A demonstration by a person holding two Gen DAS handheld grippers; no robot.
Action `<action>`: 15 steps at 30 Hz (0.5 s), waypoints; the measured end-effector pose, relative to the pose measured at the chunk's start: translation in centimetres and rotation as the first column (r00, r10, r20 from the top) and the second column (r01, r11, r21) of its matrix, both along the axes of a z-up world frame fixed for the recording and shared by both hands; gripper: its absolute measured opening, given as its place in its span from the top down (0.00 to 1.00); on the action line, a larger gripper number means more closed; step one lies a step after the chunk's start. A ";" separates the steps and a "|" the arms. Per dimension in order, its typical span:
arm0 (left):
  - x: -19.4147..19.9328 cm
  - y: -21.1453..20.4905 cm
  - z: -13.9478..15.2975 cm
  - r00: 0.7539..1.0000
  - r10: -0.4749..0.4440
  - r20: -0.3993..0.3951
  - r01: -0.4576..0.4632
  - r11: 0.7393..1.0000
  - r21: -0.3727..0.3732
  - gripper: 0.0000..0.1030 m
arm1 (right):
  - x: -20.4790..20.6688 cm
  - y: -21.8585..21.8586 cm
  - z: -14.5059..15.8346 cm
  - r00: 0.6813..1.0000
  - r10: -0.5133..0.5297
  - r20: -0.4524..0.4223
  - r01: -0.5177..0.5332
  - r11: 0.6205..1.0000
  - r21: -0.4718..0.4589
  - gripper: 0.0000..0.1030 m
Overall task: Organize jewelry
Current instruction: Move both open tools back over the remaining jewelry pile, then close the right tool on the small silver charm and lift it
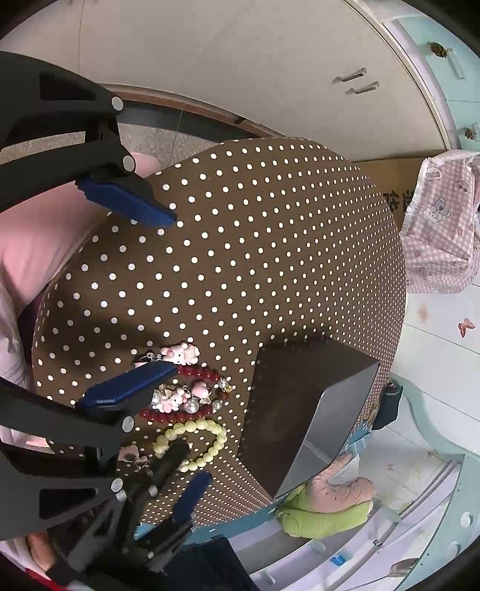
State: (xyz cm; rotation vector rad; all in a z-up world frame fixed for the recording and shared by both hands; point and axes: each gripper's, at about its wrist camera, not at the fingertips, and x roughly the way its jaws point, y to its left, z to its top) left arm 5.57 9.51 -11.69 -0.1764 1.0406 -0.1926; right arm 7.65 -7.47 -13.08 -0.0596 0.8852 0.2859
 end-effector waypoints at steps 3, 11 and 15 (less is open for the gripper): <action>0.4 -0.3 0.0 1.000 -0.006 -0.001 0.006 1.000 0.005 0.30 | 0.4 -0.5 -0.4 1.000 0.006 -0.017 -0.005 0.998 0.067 0.47; 1.4 -1.6 0.2 0.999 -0.041 -0.001 0.041 0.999 0.008 0.36 | -0.4 -1.4 -0.4 1.000 -0.020 -0.002 0.020 1.000 -0.017 0.77; 1.5 -1.8 0.1 0.999 -0.048 0.001 0.048 0.999 0.023 0.38 | -0.9 -1.2 -0.5 1.000 -0.019 0.004 0.019 1.000 -0.022 0.84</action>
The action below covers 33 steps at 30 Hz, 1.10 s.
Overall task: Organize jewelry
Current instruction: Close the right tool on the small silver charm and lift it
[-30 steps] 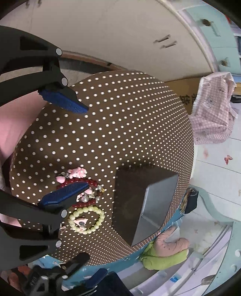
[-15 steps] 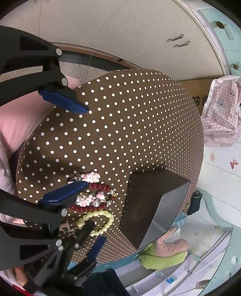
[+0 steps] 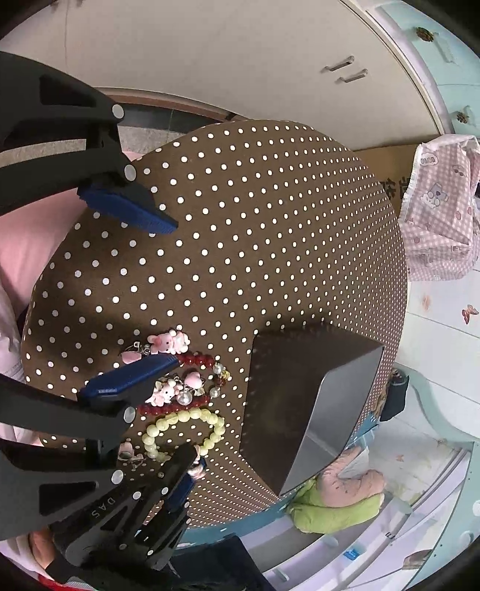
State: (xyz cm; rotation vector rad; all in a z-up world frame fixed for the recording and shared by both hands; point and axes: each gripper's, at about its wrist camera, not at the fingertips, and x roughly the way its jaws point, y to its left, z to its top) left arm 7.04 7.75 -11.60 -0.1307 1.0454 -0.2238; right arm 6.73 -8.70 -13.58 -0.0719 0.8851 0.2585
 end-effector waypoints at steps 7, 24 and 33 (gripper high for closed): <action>-0.1 0.3 0.0 1.000 0.007 -0.012 -0.007 1.000 -0.013 0.39 | 0.2 -1.0 0.6 0.999 -0.037 0.017 0.037 0.999 0.024 0.84; -0.7 -1.9 0.1 0.999 -0.028 -0.029 0.027 0.999 -0.029 0.39 | 0.2 -2.4 0.2 0.999 -0.038 0.035 0.036 0.998 0.061 0.88; -2.6 -4.7 2.3 0.993 -0.117 0.033 0.119 0.991 -0.054 0.39 | -0.2 -4.5 1.9 0.992 -0.097 0.078 0.088 0.990 0.111 0.90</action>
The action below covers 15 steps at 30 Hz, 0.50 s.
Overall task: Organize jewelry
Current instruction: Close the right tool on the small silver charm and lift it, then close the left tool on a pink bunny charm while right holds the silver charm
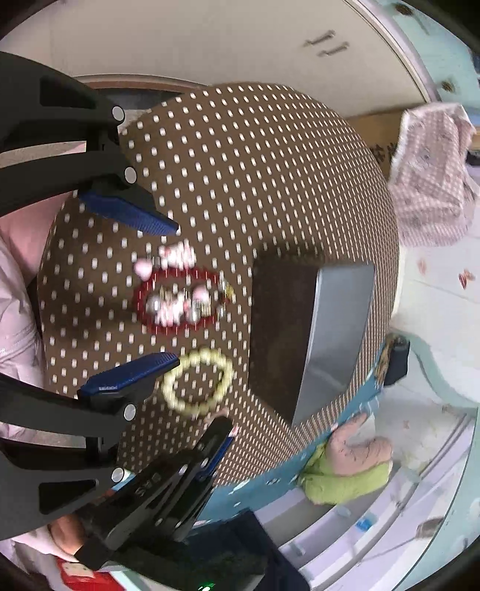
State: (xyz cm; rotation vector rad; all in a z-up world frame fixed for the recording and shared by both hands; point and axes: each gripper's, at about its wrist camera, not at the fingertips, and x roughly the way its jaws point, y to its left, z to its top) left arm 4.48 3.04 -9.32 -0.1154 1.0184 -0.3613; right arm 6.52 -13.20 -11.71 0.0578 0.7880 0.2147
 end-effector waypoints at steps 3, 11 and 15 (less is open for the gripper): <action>-0.3 -2.1 0.1 0.999 -0.054 -0.007 0.054 0.999 -0.002 0.39 | -0.5 -1.1 0.4 1.000 -0.015 0.002 0.015 1.000 0.026 0.90; -0.7 -6.2 -1.5 0.991 -0.118 -0.064 0.119 0.993 0.014 0.39 | -2.9 -2.9 0.9 0.999 -0.047 0.006 0.047 0.998 0.032 0.90; -1.4 -7.7 -1.8 0.989 -0.124 -0.076 0.126 0.992 0.025 0.45 | -4.1 -3.7 0.8 0.999 -0.050 0.003 0.050 0.998 0.041 0.90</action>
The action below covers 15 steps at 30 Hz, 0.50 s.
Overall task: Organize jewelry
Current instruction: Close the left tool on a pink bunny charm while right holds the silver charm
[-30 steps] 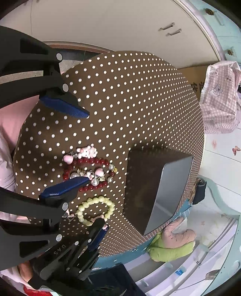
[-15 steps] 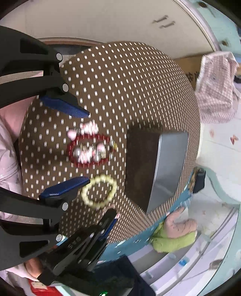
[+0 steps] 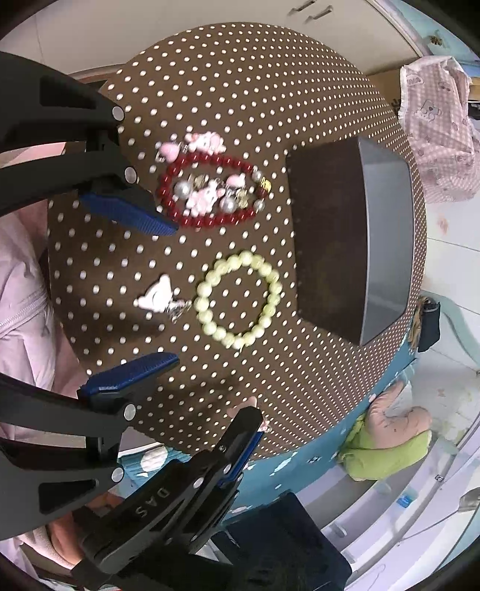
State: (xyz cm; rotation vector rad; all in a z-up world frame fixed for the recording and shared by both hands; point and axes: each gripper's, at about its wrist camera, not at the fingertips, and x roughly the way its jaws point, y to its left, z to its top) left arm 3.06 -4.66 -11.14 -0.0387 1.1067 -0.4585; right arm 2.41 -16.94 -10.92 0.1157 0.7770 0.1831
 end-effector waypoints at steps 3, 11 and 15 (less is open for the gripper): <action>-0.1 -0.7 -0.5 1.000 -0.009 0.001 0.009 0.999 0.033 0.59 | -0.7 -0.6 -0.3 1.000 -0.005 -0.004 0.005 1.000 0.012 0.90; -0.3 -1.5 -0.6 1.000 -0.017 0.003 0.017 0.998 0.067 0.85 | -1.0 -1.6 -1.0 1.000 -0.028 -0.012 0.028 0.998 0.048 0.89; -0.4 -1.2 -0.3 1.000 -0.006 0.006 0.006 0.998 0.062 0.94 | -0.9 -1.7 -0.9 1.000 -0.023 -0.005 0.023 0.998 0.056 0.89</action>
